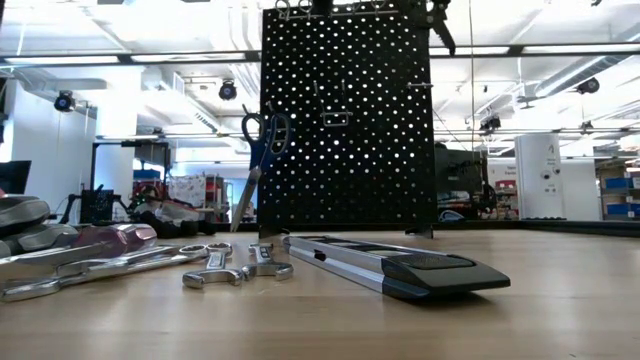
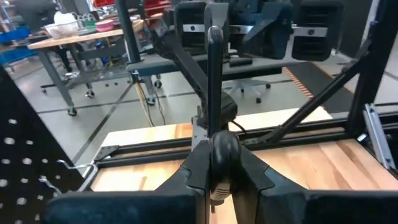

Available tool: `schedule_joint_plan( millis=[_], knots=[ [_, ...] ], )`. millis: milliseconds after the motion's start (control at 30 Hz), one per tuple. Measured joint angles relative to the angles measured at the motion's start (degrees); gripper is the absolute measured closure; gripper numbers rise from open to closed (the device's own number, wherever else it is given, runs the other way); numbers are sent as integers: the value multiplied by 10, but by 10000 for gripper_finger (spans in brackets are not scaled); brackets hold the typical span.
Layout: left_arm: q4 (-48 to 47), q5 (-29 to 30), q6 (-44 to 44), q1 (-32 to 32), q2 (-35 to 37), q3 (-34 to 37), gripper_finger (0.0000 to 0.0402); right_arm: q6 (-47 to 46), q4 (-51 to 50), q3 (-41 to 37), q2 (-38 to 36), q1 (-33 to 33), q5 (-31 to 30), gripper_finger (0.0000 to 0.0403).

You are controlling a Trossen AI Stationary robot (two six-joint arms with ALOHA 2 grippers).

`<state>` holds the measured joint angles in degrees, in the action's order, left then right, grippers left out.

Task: Hang tools onto peg board
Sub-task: Hang the black stripping pliers on the peg board

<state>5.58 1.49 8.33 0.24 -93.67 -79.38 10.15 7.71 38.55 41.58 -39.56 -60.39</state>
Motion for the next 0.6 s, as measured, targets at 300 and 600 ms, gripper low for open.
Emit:
schedule_joint_plan(
  millis=[300,600],
  knots=[
    [-47,-76,4,38,-38,-62,381,-63,-171,73,-25,183,236,283],
    [-132,-82,37,44,-100,-160,381,-118,-248,77,-17,283,352,310]
  ],
)
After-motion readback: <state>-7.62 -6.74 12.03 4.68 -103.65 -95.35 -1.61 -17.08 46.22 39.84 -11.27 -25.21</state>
